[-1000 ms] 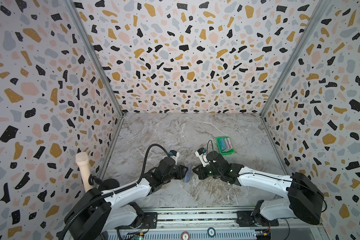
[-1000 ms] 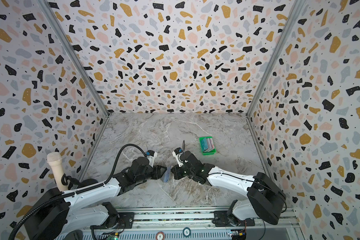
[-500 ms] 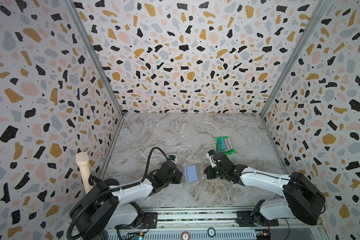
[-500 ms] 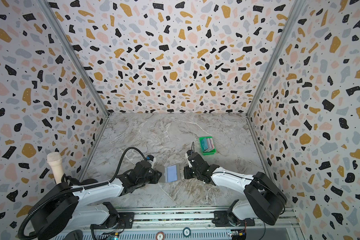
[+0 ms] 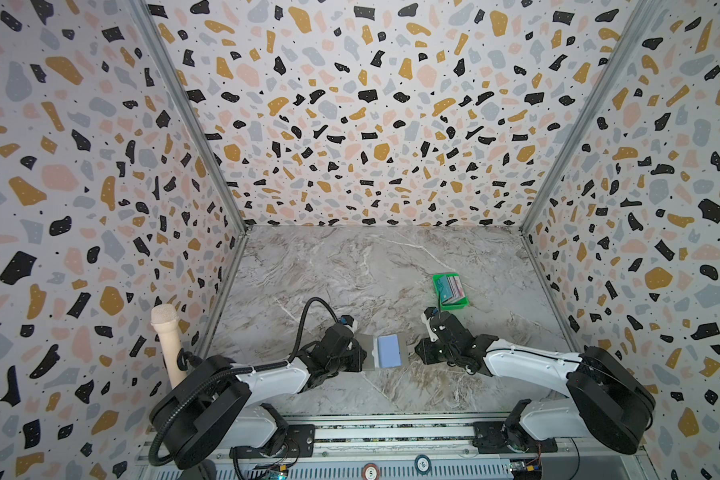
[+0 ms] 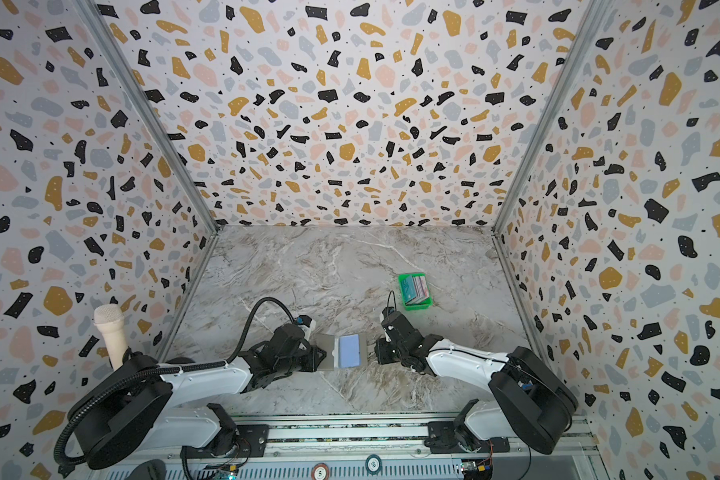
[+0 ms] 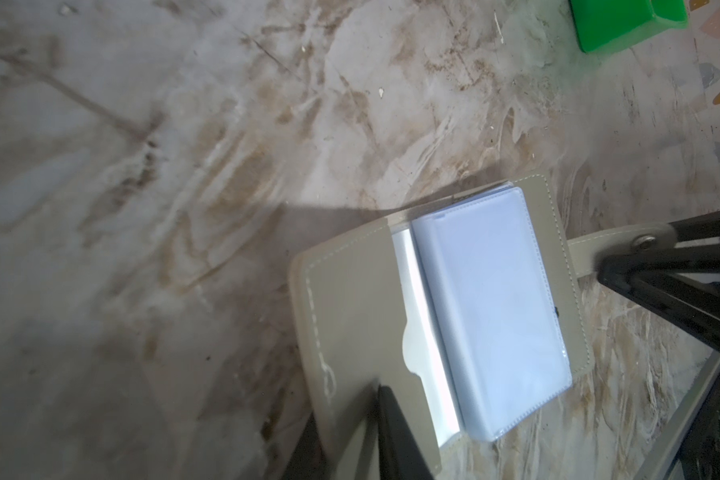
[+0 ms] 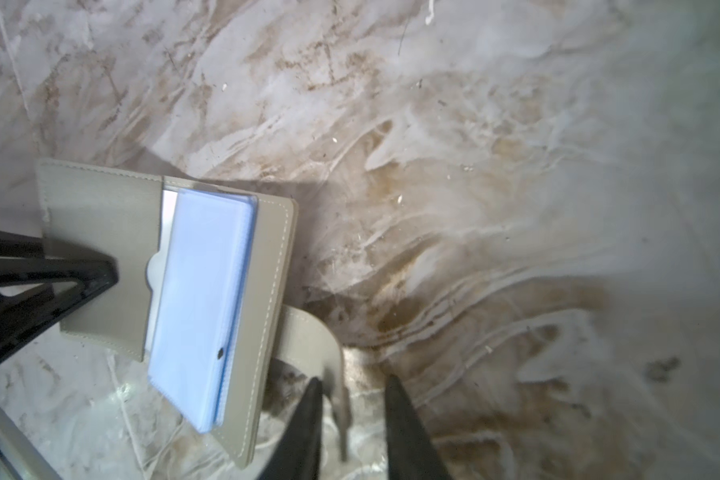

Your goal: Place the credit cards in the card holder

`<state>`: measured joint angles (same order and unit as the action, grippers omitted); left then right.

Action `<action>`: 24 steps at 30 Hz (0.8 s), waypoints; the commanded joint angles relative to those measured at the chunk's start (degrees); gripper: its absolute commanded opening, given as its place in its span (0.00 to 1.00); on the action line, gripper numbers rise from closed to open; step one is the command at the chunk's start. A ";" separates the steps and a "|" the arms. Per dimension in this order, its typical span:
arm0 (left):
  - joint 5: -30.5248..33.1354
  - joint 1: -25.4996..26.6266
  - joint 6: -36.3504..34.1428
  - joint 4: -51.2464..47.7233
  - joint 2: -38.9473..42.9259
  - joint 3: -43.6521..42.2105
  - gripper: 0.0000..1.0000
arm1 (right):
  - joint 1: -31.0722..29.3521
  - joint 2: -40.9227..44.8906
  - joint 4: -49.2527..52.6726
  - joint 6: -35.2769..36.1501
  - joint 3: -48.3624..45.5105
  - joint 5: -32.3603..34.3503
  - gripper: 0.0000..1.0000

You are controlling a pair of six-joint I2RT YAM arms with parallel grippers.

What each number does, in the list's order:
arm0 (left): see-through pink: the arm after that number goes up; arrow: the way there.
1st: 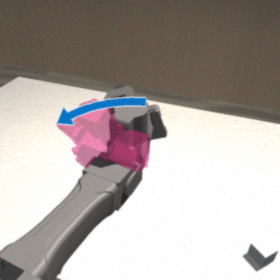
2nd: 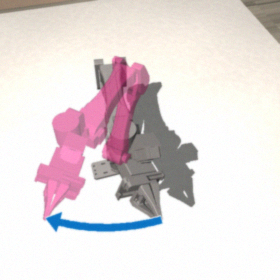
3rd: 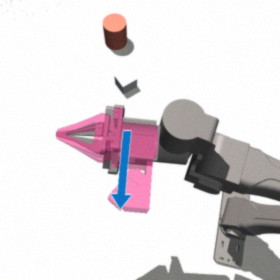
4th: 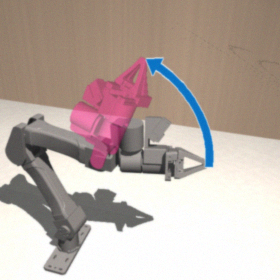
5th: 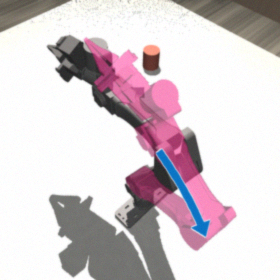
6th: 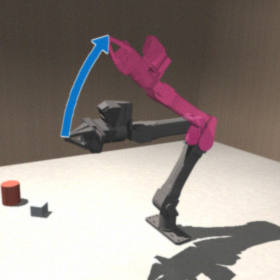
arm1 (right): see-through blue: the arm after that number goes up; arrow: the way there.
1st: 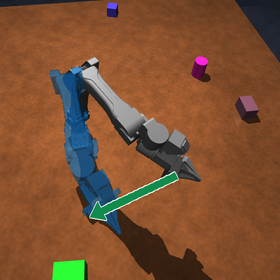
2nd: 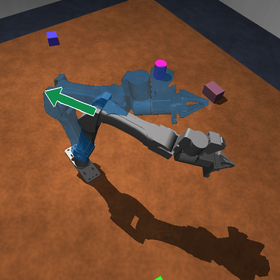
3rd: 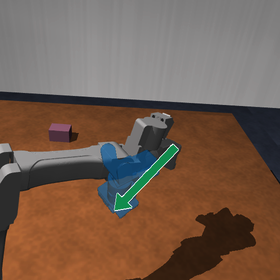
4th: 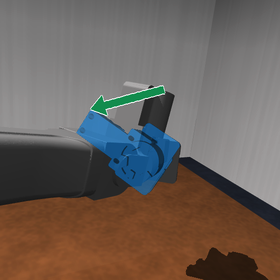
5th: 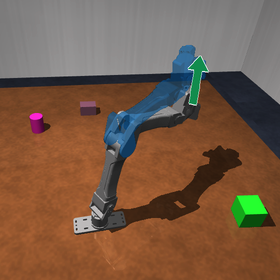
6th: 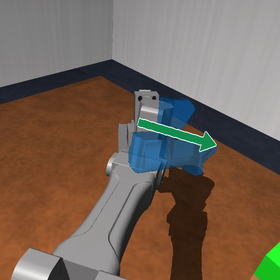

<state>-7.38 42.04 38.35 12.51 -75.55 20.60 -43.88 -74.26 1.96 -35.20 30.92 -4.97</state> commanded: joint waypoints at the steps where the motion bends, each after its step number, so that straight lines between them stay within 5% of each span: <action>1: -1.21 -0.30 0.22 -0.40 0.27 -0.74 0.22 | 0.12 7.46 2.60 3.10 3.09 -1.86 0.42; 5: -2.00 -0.22 1.06 1.05 0.40 -1.03 0.22 | -1.33 8.97 3.20 5.92 7.05 -8.44 0.46; 12: -2.37 -0.23 1.29 1.11 0.80 -0.47 0.22 | -7.00 -5.82 -1.63 8.57 15.46 -16.31 0.40; 24: -3.61 -0.77 2.36 -1.43 9.54 -0.77 0.18 | -6.99 -21.60 -5.14 7.09 12.71 -12.55 0.28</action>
<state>-10.15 41.85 40.38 11.77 -69.97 19.97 -50.83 -95.68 -3.97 -28.05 44.51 -20.08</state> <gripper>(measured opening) 0.191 0.287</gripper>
